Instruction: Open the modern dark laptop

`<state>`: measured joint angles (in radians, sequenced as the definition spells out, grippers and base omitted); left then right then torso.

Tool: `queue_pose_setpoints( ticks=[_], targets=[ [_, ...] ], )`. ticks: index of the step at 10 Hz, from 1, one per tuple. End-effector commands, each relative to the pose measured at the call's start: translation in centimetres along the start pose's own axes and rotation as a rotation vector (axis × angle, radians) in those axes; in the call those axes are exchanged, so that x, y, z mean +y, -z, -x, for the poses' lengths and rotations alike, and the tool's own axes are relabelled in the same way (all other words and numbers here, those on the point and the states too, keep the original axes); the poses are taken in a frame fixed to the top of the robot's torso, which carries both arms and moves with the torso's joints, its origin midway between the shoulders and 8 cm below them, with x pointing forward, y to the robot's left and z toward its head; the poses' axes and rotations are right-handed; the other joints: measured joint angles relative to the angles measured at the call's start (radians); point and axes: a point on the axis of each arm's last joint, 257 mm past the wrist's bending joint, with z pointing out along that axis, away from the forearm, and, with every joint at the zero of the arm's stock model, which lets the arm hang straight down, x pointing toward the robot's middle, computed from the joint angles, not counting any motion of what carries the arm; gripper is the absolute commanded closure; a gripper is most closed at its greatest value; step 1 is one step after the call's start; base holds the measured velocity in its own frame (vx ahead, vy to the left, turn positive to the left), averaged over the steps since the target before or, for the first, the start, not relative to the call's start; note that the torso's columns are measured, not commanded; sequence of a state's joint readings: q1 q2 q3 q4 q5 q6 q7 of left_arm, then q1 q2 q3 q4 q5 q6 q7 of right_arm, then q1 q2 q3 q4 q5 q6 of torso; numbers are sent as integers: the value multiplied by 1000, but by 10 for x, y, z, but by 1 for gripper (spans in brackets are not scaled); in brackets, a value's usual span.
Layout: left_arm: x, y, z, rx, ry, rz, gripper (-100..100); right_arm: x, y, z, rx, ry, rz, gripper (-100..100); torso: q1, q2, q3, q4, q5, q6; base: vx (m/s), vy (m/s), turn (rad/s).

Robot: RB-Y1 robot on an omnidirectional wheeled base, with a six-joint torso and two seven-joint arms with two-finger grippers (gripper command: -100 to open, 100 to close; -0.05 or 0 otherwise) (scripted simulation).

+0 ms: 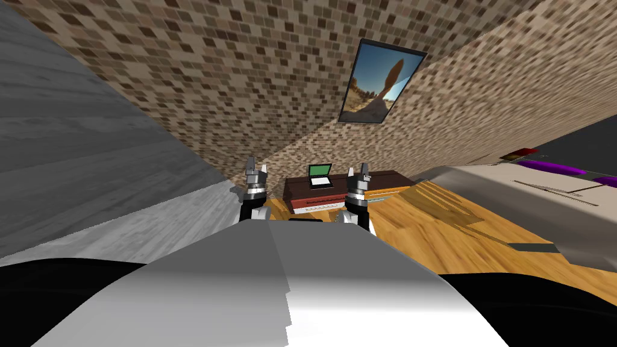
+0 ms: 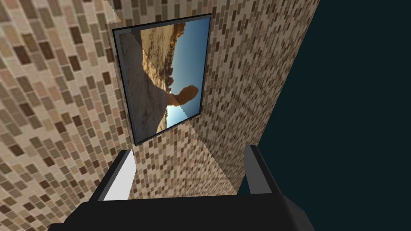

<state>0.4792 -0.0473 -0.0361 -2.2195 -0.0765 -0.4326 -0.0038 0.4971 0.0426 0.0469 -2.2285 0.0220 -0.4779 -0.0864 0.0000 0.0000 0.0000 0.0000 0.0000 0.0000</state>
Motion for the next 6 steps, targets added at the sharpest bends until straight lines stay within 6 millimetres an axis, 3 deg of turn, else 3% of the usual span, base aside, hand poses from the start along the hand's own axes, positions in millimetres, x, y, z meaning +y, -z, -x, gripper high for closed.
queue_pose_setpoints(
  ticks=[1,6],
  targets=[
    [0,0,0,0,0,0,0,0,0,0,0,0,0,0,0,40,-82,41,0,0,0,0,0],
    [0,0,0,0,0,0,0,0,0,0,0,0,0,0,0,396,-792,396,0,0,0,0,0]
  ],
)
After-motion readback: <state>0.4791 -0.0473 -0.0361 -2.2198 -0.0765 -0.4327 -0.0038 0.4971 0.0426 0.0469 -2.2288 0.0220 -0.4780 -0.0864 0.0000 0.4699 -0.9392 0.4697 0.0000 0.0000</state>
